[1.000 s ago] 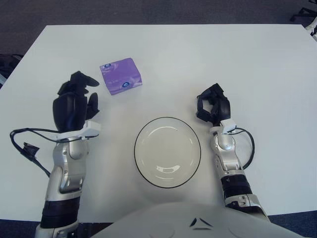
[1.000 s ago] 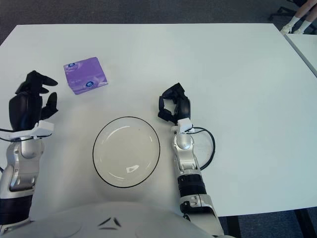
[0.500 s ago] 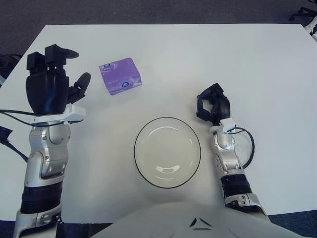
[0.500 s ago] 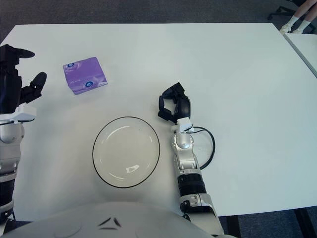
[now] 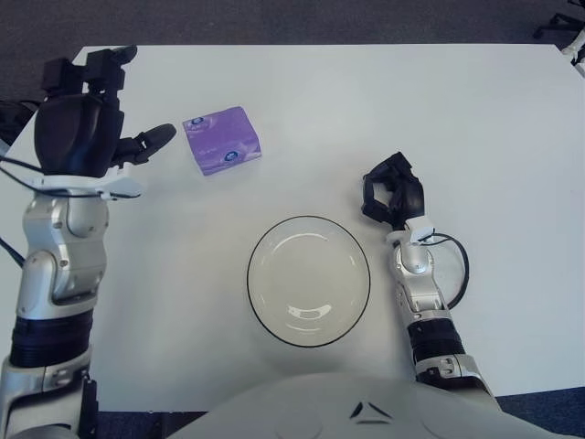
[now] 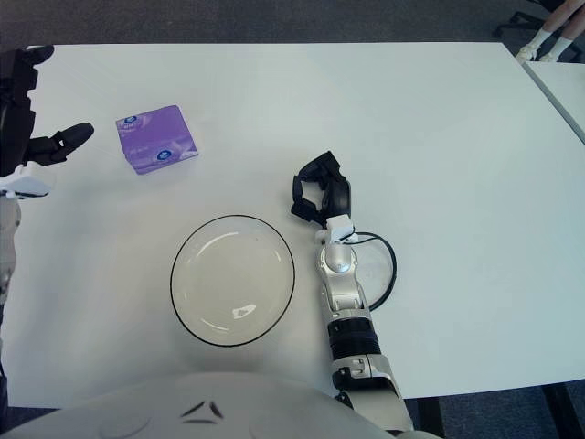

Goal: Put the tissue paper into the plate.

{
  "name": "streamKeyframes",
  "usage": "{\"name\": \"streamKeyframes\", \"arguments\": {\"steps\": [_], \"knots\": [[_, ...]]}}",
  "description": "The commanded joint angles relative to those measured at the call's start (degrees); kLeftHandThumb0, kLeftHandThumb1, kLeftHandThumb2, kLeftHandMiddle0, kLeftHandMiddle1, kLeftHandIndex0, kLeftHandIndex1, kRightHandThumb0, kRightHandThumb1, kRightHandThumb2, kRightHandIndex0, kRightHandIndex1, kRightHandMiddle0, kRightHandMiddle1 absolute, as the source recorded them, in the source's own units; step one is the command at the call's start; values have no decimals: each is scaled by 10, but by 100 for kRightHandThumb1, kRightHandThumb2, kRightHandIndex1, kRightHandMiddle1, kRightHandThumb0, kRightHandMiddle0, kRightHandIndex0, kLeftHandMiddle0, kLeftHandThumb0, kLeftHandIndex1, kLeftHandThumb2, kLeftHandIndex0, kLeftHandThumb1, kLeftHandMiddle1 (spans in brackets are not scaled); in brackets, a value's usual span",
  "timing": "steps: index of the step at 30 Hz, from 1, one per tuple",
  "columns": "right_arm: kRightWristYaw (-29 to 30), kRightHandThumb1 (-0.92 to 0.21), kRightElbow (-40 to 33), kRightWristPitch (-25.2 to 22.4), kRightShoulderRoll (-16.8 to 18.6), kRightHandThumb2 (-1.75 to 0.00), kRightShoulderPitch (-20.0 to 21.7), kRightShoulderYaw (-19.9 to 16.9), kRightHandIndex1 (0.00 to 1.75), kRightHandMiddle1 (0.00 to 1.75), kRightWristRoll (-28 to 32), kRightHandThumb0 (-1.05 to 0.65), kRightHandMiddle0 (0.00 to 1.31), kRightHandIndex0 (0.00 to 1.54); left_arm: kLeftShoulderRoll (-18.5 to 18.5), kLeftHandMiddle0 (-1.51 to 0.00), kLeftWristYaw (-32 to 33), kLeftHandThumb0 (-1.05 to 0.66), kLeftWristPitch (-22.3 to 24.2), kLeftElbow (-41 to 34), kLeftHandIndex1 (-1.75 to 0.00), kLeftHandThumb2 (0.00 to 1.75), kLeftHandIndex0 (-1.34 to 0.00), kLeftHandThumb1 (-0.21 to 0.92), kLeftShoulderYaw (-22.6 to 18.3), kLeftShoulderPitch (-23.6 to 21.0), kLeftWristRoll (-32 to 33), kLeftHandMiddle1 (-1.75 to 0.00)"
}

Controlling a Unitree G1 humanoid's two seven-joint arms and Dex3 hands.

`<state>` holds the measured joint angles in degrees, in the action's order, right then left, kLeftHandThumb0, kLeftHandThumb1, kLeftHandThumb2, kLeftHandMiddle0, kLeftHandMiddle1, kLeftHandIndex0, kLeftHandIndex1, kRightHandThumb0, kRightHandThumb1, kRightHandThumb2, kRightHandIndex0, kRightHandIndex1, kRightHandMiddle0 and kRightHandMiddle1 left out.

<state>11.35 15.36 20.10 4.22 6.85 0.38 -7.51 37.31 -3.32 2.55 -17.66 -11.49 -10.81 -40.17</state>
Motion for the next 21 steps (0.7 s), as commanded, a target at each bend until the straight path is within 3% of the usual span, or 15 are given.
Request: {"name": "streamKeyframes", "arguments": {"steps": [1,4,7,14,21], "knots": [[2,-50,62,-44,-3,-110,-46,-4,139,175,0,-42,47,64,48,0,-68,-105,-21,37,-3,47,0,87,25,-50,30,-37],[4,-50,62,-47,-2,-109,-45,-3,138,175,-1,-42,46,63,79,0,-118,-105,-49,71,-1,45,0,87,38,-78,68,-10],[5,-51,64,-47,-2,-109,-43,-3,138,175,-1,-42,46,63,97,0,-148,-105,-76,102,0,43,0,87,48,-98,97,-3],[10,-51,65,-48,-1,-108,-42,-3,138,175,-2,-42,45,63,126,0,-214,-105,-141,166,0,39,0,82,85,-144,146,0],[10,-52,65,-44,-1,-107,-43,-3,138,175,-1,-42,45,63,113,0,-264,-105,-152,266,0,36,0,77,153,-252,140,0]]}}
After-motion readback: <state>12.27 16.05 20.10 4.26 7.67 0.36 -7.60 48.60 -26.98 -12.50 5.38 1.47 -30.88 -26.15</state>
